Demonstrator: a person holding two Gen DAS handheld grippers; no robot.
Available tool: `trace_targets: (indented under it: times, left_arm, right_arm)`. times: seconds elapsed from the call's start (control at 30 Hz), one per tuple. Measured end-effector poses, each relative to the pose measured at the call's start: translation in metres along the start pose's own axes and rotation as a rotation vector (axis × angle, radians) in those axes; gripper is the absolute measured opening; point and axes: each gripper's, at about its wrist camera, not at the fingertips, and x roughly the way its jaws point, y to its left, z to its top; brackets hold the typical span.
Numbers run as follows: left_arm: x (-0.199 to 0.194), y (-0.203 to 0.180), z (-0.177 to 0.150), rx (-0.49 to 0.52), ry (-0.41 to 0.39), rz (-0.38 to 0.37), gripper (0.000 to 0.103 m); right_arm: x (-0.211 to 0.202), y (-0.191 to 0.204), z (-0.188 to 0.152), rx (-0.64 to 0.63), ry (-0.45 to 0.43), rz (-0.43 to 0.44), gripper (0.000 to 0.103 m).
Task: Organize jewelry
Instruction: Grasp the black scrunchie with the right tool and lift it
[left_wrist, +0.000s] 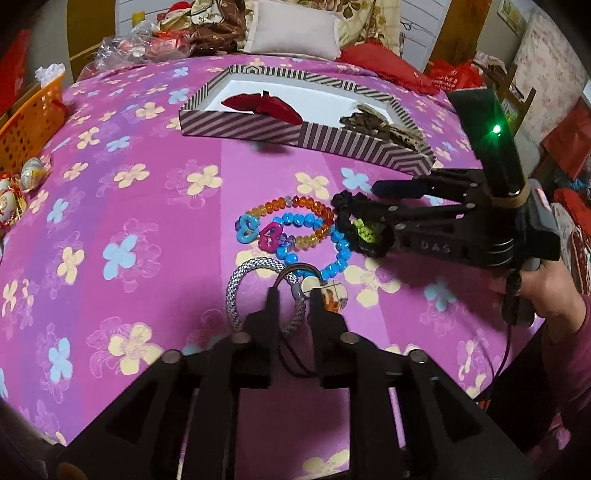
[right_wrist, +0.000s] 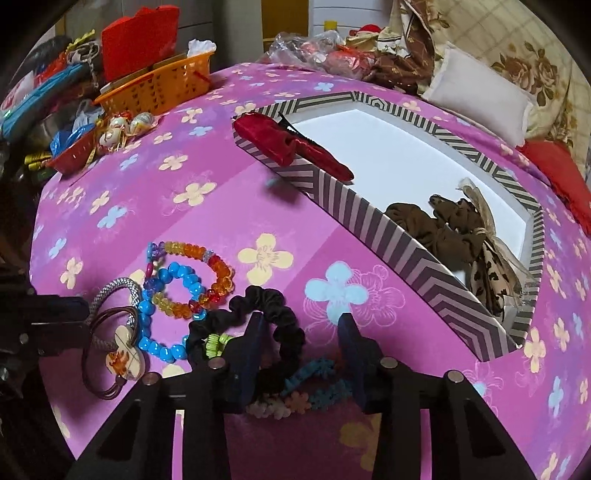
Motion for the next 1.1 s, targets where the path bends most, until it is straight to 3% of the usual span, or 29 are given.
trace_targets:
  times: [0.07, 0.47, 0.5, 0.53, 0.57, 0.63, 0.7, 0.97, 1.1]
  left_arm:
    - [0.002, 0.001, 0.000, 0.002, 0.004, 0.001, 0.029]
    - [0.021, 0.007, 0.003, -0.004, 0.062, 0.015, 0.029]
    - [0.023, 0.007, 0.002, -0.007, 0.071, 0.011, 0.027]
    - [0.023, 0.007, 0.002, -0.005, 0.064, 0.013, 0.025]
    - [0.024, 0.007, 0.002, -0.004, 0.064, 0.008, 0.017]
    - [0.025, 0.010, 0.003, -0.027, 0.073, -0.025, 0.009]
    - [0.022, 0.010, 0.003, -0.032, 0.061, -0.017, 0.004]
    - [-0.012, 0.009, 0.004, -0.066, -0.045, -0.011, 0.004]
    - [-0.016, 0.009, 0.002, -0.066, -0.048, -0.014, 0.004]
  right_arm:
    - [-0.001, -0.001, -0.001, 0.002, -0.006, -0.002, 0.039]
    - [0.000, -0.002, -0.001, -0.009, -0.016, 0.003, 0.039]
    - [0.000, -0.001, 0.000, -0.007, -0.019, 0.002, 0.039]
    - [0.001, 0.000, 0.000, -0.007, -0.021, 0.000, 0.033]
    - [0.000, 0.002, 0.000, -0.010, -0.026, 0.007, 0.019]
    - [0.000, 0.010, 0.000, -0.034, -0.032, -0.010, 0.009]
    - [-0.001, 0.017, -0.001, -0.057, -0.042, -0.029, 0.008]
    - [-0.033, 0.021, -0.002, -0.012, -0.130, -0.002, 0.008]
    - [-0.047, 0.022, -0.001, -0.009, -0.145, -0.001, 0.008]
